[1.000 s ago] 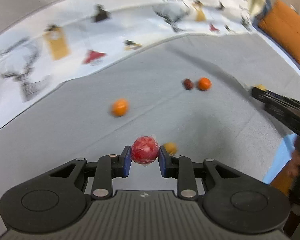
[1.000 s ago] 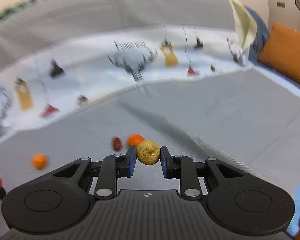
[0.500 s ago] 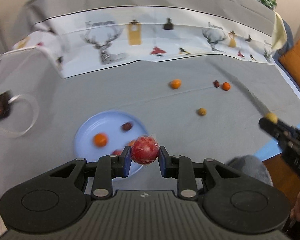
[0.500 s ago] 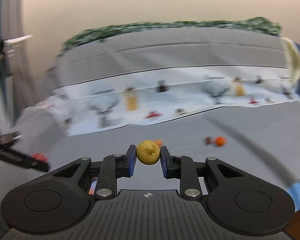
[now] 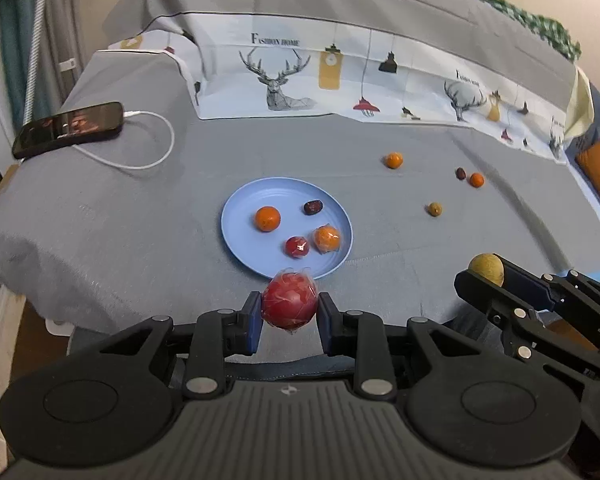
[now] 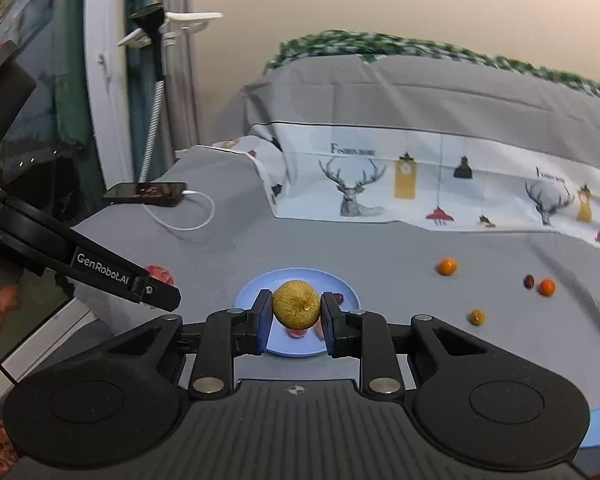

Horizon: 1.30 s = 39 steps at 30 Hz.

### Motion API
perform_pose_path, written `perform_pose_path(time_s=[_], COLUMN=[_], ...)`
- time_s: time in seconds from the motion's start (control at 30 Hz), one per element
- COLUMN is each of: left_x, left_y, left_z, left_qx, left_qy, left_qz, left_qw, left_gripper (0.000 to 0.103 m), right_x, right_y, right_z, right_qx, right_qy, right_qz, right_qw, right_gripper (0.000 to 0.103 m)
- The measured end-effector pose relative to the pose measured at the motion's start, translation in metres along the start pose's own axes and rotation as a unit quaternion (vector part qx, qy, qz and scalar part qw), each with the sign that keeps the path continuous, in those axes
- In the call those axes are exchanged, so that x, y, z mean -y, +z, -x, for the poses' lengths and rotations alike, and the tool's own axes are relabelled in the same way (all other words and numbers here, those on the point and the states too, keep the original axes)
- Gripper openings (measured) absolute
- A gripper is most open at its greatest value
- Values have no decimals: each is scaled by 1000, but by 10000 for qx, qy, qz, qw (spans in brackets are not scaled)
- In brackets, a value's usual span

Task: Organize fruits
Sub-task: 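Carry the tomato with the left tool while the right tool carries the yellow fruit over the plate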

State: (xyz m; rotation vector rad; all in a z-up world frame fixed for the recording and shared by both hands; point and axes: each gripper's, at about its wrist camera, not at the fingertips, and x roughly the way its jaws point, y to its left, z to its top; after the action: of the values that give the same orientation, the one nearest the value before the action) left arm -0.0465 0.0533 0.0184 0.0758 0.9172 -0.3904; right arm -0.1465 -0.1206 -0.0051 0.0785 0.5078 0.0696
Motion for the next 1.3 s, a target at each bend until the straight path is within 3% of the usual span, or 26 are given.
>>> perform_pose_path(time_s=[0.7,1.3], left_x=[-3,-6], left_y=[-4,0], left_z=[2,-22], left_qx=[-12,-234], left_qy=[207,334], left_qz=[-6,-92], left_qw=[9998,9991], left_gripper=[31,31], right_x=[-7,-2], right_y=[0,-4], right_z=[7,-21], right_qx=[12,-322], right_qy=[-69,-24], right_qz=[52,-99], right_qw=[10000,9994], right_gripper=[27,27])
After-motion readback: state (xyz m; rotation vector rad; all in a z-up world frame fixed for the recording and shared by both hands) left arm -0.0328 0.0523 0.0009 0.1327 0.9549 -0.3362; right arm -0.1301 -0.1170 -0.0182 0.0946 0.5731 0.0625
